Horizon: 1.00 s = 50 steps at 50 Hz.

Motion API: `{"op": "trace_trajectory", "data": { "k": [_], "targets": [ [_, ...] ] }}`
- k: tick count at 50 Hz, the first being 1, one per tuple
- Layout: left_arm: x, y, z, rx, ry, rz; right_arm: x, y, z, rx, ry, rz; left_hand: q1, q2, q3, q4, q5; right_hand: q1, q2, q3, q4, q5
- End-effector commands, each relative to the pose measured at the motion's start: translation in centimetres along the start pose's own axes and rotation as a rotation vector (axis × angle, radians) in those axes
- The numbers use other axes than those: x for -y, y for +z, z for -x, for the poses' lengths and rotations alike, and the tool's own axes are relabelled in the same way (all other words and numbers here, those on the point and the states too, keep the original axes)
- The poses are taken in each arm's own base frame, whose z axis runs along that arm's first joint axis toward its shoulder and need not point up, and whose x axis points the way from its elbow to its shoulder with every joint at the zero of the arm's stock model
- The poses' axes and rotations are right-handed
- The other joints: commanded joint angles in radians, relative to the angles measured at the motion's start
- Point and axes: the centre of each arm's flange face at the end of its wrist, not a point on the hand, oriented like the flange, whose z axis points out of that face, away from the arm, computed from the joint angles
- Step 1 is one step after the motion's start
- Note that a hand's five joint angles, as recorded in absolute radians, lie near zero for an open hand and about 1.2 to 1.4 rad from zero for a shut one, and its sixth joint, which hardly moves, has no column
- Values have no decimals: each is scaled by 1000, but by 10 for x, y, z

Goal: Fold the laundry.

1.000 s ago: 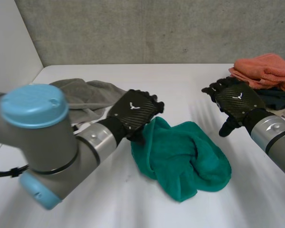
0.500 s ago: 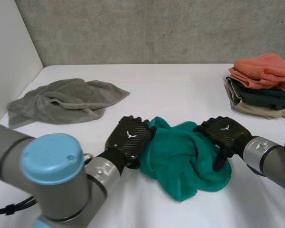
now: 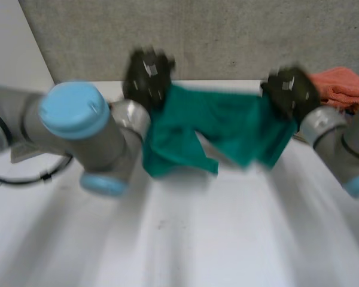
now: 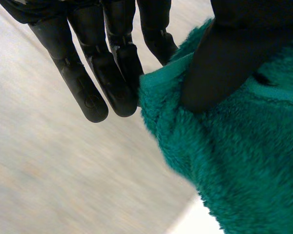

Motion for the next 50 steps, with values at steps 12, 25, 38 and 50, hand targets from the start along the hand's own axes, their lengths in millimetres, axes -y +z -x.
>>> {"op": "trace_trajectory", "data": {
  "k": [12, 25, 38, 50],
  "targets": [
    [-26, -19, 5, -111, 53, -16, 11, -24, 22, -53, -12, -110, 278, 204, 209, 200, 272, 272, 224, 212, 201, 222],
    [-70, -129, -48, -356, 15, 268, -53, -80, 83, 241, -125, 207, 278, 204, 209, 200, 272, 272, 224, 212, 201, 222],
    [-32, -138, -6, -276, -1, 266, -47, -89, 67, 266, -165, 253, -643, -718, -712, -721, -649, 272, 224, 212, 201, 222],
    [-78, -114, 56, -50, -246, 397, -46, -92, 69, 276, -156, 250, -840, -915, -909, -918, -846, 272, 224, 212, 201, 222]
  ]
}}
